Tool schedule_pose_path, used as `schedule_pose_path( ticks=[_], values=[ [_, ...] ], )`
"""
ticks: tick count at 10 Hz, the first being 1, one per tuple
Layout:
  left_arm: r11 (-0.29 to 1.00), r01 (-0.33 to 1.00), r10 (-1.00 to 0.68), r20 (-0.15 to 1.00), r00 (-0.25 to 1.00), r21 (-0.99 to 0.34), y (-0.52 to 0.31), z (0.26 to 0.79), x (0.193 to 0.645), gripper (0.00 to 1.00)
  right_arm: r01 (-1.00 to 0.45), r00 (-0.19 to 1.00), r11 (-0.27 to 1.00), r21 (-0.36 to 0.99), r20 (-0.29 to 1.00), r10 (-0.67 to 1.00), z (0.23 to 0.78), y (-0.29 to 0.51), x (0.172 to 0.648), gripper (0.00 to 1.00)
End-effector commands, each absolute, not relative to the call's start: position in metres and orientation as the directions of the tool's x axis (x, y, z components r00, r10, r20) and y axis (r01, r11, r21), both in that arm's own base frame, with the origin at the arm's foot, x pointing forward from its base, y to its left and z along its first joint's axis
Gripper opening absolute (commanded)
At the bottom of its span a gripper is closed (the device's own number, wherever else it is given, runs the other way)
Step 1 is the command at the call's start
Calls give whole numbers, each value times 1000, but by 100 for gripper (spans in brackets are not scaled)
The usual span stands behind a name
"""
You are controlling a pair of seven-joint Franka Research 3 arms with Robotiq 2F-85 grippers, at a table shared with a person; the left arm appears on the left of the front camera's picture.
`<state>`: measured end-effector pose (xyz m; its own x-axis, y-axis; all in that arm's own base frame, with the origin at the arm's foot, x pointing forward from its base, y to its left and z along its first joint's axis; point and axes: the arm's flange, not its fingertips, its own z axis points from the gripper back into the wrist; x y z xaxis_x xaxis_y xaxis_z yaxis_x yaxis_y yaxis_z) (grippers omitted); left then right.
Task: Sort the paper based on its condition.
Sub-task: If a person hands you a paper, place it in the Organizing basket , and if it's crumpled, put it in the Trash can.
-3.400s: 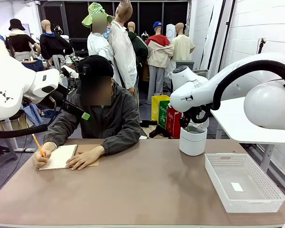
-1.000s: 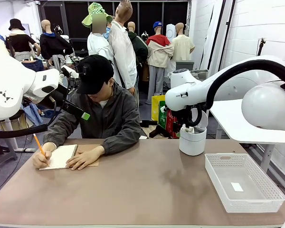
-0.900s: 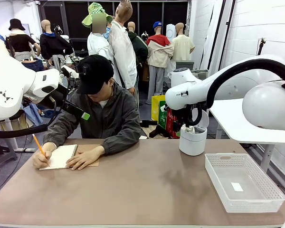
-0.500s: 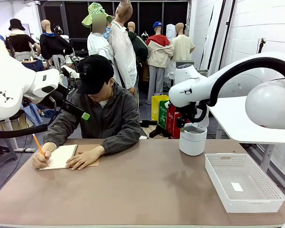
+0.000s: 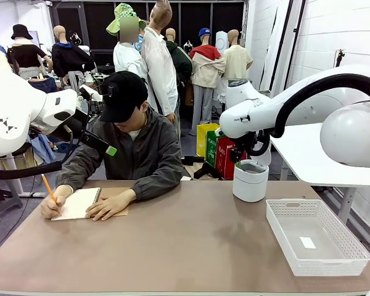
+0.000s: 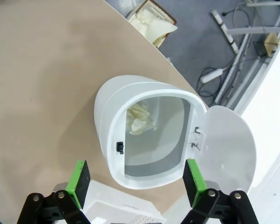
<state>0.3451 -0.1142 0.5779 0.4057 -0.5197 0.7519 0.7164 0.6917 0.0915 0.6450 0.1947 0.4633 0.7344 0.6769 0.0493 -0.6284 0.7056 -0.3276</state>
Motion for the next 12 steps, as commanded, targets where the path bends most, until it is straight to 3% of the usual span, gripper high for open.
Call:
schedule_pose_path(
  ticks=[1, 12],
  values=[
    [690, 719, -519, 749, 411, 84, -113, 579, 345, 100, -620, 737, 706, -342, 54, 674, 466, 197, 638, 100],
    [690, 719, -519, 749, 411, 84, -113, 579, 345, 100, -631, 729, 702, -330, 54, 682, 467, 199, 643, 100]
  ],
)
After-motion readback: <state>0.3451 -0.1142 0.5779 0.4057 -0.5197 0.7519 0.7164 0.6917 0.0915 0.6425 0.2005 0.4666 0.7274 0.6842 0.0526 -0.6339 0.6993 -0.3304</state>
